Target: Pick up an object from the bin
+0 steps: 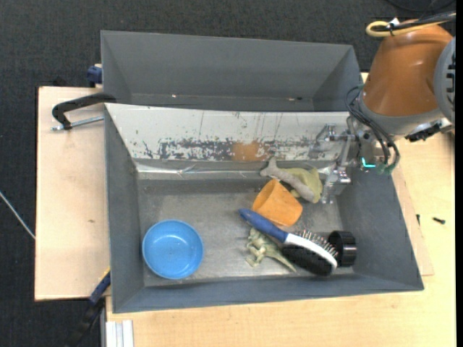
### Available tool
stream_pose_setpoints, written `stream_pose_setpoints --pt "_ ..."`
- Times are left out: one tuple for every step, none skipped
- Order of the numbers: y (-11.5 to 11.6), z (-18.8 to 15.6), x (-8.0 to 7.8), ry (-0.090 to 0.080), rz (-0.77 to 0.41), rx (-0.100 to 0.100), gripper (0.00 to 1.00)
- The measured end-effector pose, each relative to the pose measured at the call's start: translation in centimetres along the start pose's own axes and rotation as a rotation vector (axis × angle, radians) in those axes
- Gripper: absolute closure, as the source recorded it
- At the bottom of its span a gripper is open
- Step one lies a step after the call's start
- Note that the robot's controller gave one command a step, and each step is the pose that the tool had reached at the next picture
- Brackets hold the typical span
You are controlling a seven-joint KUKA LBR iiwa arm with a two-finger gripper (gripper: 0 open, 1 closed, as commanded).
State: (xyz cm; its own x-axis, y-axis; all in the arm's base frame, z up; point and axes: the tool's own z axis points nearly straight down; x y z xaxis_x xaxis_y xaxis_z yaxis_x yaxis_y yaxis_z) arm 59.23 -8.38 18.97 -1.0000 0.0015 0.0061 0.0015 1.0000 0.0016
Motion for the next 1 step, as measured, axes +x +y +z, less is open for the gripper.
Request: stream_pose_setpoints --pt "-2.51 11.53 2.27 -0.023 0.172 -0.002 0.00"
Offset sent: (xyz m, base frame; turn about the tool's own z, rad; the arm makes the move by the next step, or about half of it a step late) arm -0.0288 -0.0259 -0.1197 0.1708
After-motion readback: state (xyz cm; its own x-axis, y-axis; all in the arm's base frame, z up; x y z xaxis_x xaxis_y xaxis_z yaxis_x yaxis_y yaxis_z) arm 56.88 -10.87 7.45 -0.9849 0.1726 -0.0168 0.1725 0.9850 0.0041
